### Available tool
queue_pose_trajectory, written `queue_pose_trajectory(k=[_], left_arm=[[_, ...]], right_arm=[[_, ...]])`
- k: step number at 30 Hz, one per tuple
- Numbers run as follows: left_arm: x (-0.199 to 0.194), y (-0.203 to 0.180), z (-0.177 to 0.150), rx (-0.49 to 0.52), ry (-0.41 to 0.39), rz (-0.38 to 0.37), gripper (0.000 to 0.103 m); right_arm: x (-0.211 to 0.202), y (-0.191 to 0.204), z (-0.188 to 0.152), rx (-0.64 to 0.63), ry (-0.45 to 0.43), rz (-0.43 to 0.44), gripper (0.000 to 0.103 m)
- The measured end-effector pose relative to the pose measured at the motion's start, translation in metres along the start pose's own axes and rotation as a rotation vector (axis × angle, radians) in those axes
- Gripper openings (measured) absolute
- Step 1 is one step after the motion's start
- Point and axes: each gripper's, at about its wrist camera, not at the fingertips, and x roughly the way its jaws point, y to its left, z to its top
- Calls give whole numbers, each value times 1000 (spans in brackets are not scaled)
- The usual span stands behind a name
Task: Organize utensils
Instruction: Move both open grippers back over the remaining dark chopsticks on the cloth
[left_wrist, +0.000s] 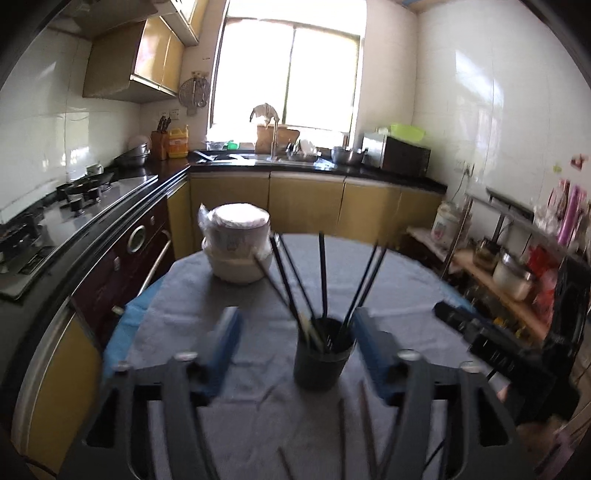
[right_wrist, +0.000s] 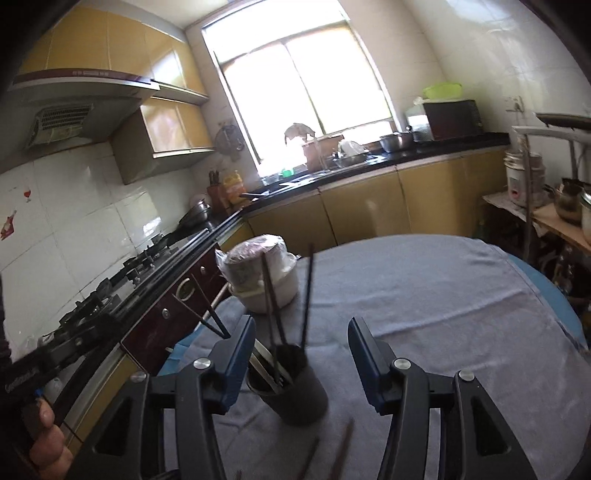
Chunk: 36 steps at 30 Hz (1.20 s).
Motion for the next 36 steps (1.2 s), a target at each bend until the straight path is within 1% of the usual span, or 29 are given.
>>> queue_pose_trajectory(k=[2,4,6,9,13,17,21,26,36], left_arm=[[-1,-7,-20,24,33,24,73],[3,-13,-39,42,83,42,73],[7,-16,-59,37,139,57,73],[12,-19,-89,25,221,59,73],[12,-17,-122,19,287,100,73],[8,-10,-141,-3,324,133,73],[7,-4,-149,-7,355,184,73],[1,-6,-146,8,337,232,73],[-3,-12,-145,44,325,243,73]], right_arm=[[-6,-9,-12,-2,26,-17,55],[-11,-18,-28,-18,57,-33,55],[-13,-27,-43,-25,93,-64,56],[-15,-42,-66,-4,167,-71,56],[-21,-58,-97,1,246,-76,56],[-28,-67,-116,19,284,-81,56],[-33,-67,-126,28,303,-65,56],[-32,-52,-130,4,319,-35,56],[-31,-37,-136,-20,335,-14,56]])
